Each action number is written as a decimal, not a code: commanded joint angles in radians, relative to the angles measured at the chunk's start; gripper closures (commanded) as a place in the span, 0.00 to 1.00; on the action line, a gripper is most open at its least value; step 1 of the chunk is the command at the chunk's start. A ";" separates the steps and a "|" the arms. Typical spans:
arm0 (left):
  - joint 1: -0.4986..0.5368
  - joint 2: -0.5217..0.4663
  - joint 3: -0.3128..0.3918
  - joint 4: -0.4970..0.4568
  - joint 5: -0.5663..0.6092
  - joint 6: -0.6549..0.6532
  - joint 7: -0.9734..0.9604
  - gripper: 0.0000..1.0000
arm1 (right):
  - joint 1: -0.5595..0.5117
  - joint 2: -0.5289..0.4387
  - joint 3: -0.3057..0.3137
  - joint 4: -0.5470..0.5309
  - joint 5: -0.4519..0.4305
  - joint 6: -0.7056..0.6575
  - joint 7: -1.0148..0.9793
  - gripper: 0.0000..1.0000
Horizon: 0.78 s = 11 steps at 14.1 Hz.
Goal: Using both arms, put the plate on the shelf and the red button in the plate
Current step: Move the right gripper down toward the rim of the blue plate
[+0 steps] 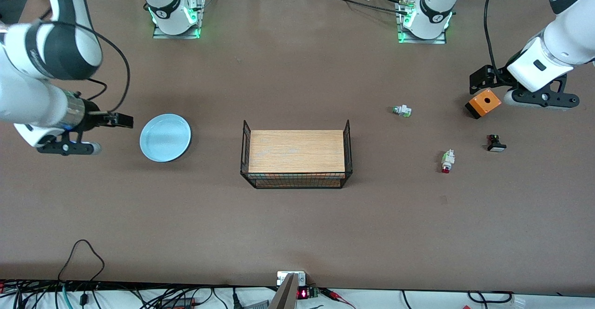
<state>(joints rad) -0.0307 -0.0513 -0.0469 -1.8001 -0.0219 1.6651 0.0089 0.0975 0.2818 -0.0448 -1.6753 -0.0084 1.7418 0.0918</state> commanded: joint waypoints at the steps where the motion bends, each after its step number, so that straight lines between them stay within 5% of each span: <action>1: 0.003 0.002 0.002 0.015 -0.006 -0.021 0.022 0.00 | -0.002 -0.006 -0.006 -0.099 -0.033 0.099 0.020 0.00; 7: 0.003 0.002 0.002 0.015 -0.006 -0.025 0.023 0.00 | -0.107 0.019 -0.004 -0.441 -0.035 0.615 -0.069 0.00; 11: 0.003 0.002 0.001 0.015 -0.006 -0.025 0.023 0.00 | -0.107 0.074 -0.004 -0.498 -0.035 0.696 -0.072 0.00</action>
<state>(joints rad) -0.0307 -0.0513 -0.0467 -1.8001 -0.0219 1.6583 0.0089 -0.0061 0.3408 -0.0568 -2.1543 -0.0263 2.4105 0.0272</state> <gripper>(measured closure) 0.000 0.000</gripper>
